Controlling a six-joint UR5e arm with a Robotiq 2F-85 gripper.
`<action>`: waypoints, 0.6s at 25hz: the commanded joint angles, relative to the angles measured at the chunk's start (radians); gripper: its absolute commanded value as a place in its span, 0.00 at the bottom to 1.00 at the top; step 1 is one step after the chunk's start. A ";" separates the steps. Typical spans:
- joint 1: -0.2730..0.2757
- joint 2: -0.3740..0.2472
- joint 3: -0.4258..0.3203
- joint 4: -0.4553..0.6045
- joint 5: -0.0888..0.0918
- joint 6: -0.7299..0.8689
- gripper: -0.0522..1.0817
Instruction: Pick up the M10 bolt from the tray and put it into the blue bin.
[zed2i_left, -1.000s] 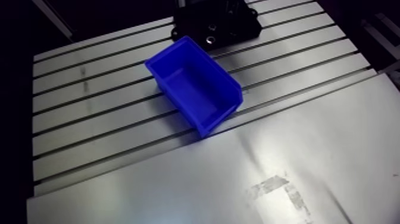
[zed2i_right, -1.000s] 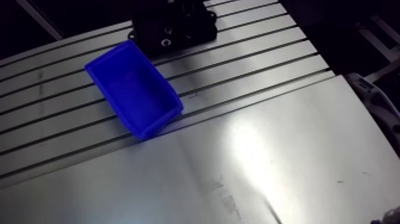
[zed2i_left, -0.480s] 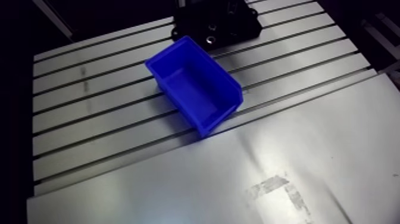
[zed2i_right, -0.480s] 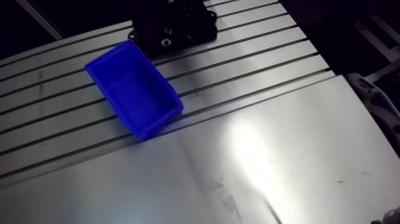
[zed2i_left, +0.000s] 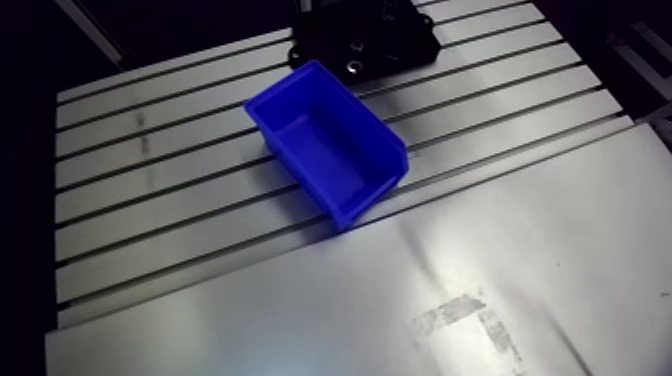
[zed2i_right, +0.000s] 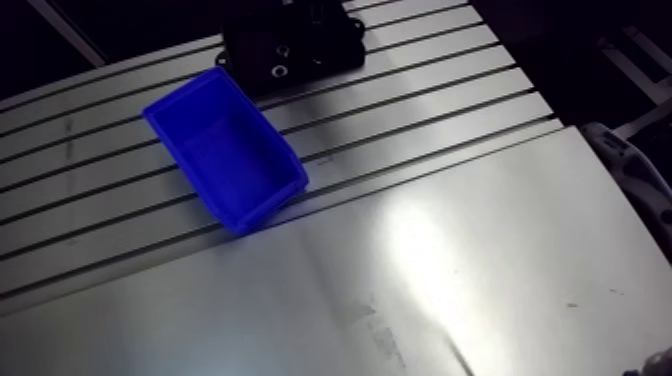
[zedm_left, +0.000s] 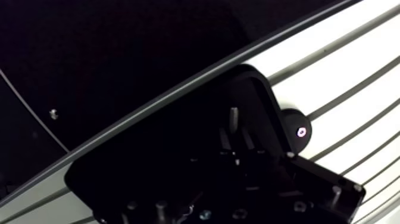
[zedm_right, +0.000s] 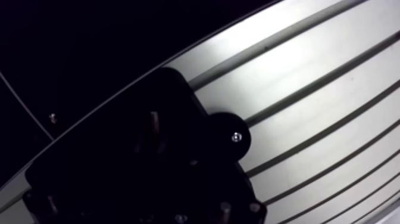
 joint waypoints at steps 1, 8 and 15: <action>0.002 -0.006 0.008 -0.004 0.000 0.000 0.80; 0.003 -0.029 0.029 -0.001 0.002 0.000 0.83; 0.006 -0.095 0.083 0.010 0.002 -0.032 0.85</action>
